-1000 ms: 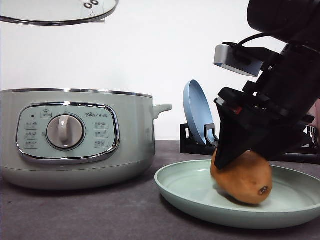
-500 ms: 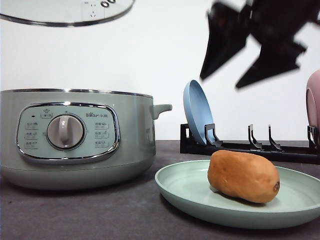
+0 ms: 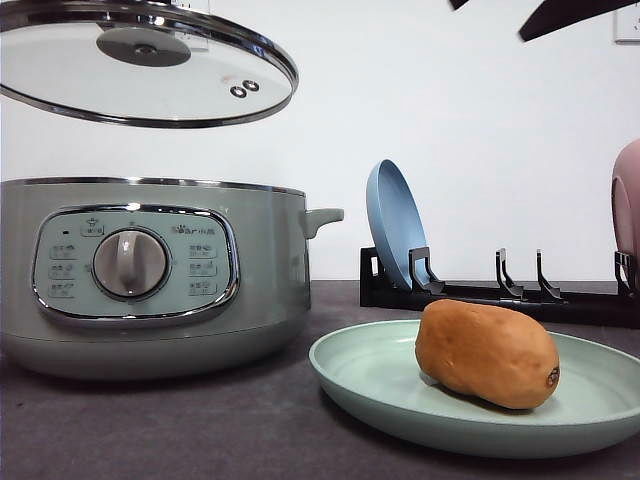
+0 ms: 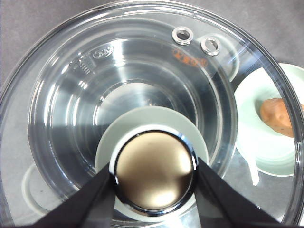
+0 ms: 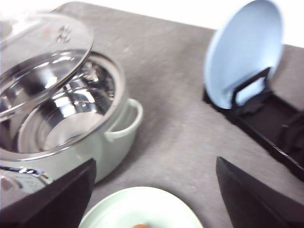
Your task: Transfer potato from steamer to green plate
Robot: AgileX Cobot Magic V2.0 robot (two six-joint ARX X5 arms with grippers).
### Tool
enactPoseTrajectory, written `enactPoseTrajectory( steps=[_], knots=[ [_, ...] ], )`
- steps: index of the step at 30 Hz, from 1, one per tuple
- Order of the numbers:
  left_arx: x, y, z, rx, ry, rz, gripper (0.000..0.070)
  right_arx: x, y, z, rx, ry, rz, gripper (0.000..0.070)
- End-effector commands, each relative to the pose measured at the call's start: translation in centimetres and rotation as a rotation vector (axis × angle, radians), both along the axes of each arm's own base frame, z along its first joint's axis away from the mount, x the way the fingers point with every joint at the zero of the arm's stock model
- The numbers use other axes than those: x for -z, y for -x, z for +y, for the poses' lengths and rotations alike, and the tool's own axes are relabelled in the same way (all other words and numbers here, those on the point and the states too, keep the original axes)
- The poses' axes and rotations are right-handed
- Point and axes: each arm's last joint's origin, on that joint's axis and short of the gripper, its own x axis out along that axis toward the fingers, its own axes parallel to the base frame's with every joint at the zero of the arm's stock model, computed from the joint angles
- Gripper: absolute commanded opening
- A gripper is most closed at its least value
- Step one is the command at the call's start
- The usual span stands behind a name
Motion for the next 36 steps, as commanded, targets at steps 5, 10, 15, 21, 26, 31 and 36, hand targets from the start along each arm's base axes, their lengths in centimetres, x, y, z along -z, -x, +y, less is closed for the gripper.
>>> enactPoseTrajectory(
  steps=[5,10,15,21,26,31,36],
  knots=[
    [1.0,-1.5,-0.8,0.012,0.001,-0.006,0.0,-0.7,0.5,-0.4,-0.003,0.01,-0.028,0.0509],
    [2.5,-2.4,-1.2,0.021,-0.027,0.025,0.0,-0.7,0.7,-0.4,-0.005,0.013,-0.028,0.0509],
    [3.2,-3.1,-1.6,0.023,-0.032,0.03,0.0,-0.7,0.7,-0.5,-0.005,0.016,-0.023,0.0508],
    [3.3,-3.6,-1.7,0.02,-0.034,0.004,0.0,-0.6,0.7,-0.4,-0.011,0.014,-0.02,0.0509],
    [4.1,-4.3,-1.6,0.003,-0.065,0.027,0.0,-0.6,0.7,-0.5,-0.011,0.016,-0.019,0.0508],
    [4.7,-4.7,-1.7,0.001,-0.073,0.047,0.0,-0.6,0.7,-0.5,-0.012,0.02,-0.022,0.0509],
    [4.8,-4.7,-1.8,0.005,-0.073,0.046,0.0,-0.6,0.7,-0.5,-0.011,0.023,-0.023,0.0509]
  ],
)
